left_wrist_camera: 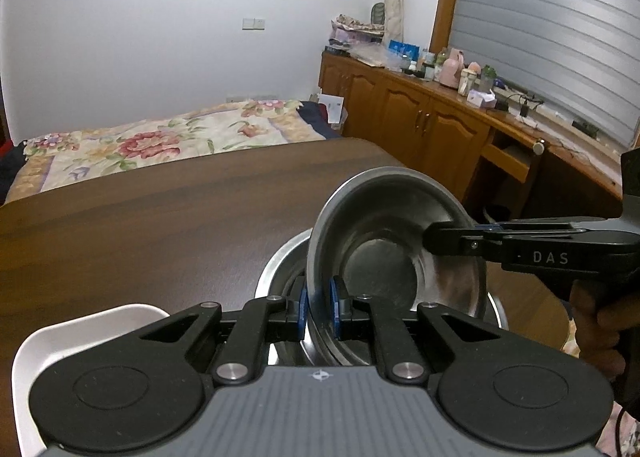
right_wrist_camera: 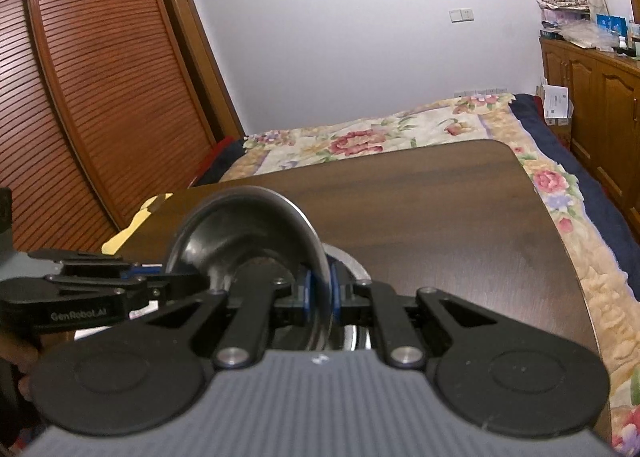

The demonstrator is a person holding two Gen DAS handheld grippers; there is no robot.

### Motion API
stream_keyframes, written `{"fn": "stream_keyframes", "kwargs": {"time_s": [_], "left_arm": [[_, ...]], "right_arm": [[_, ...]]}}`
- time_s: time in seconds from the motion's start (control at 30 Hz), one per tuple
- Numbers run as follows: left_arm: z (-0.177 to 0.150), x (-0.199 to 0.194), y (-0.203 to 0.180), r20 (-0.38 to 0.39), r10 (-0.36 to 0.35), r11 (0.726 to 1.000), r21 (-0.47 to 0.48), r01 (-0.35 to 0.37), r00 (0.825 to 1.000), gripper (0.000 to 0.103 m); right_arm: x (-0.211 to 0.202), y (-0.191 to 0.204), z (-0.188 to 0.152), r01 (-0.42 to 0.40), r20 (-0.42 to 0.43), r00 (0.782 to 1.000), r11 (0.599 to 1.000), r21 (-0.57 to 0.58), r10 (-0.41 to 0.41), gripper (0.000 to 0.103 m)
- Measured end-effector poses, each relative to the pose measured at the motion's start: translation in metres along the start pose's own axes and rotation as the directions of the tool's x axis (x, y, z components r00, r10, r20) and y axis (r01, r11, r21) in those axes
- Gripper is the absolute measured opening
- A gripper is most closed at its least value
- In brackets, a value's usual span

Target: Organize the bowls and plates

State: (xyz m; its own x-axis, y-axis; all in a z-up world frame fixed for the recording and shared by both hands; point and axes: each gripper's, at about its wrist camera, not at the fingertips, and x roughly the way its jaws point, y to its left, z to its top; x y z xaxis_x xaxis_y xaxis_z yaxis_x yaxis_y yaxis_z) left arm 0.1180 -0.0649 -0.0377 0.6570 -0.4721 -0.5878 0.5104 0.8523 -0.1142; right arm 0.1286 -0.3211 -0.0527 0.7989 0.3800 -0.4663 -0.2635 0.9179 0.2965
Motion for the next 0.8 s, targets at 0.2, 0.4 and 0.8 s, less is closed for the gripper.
{"fn": "stream_keyframes", "kwargs": {"time_s": [0.2, 0.4, 0.8], "left_arm": [[-0.006, 0.005, -0.005, -0.006, 0.027, 0.999, 0.019, -0.027, 1.0, 0.013], [-0.009, 0.008, -0.007, -0.004, 0.056, 0.998, 0.044, -0.055, 0.998, 0.014], [-0.016, 0.014, -0.007, 0.01, 0.086, 0.995, 0.052, -0.086, 0.996, 0.017]], "right_arm": [[0.003, 0.003, -0.004, 0.023, 0.004, 1.0, 0.999, -0.039, -0.022, 0.012], [0.004, 0.008, -0.01, 0.047, 0.017, 0.999, 0.995, -0.091, -0.046, 0.012], [0.006, 0.008, -0.017, 0.071, 0.038, 0.997, 0.986, -0.152, -0.066, 0.013]]}}
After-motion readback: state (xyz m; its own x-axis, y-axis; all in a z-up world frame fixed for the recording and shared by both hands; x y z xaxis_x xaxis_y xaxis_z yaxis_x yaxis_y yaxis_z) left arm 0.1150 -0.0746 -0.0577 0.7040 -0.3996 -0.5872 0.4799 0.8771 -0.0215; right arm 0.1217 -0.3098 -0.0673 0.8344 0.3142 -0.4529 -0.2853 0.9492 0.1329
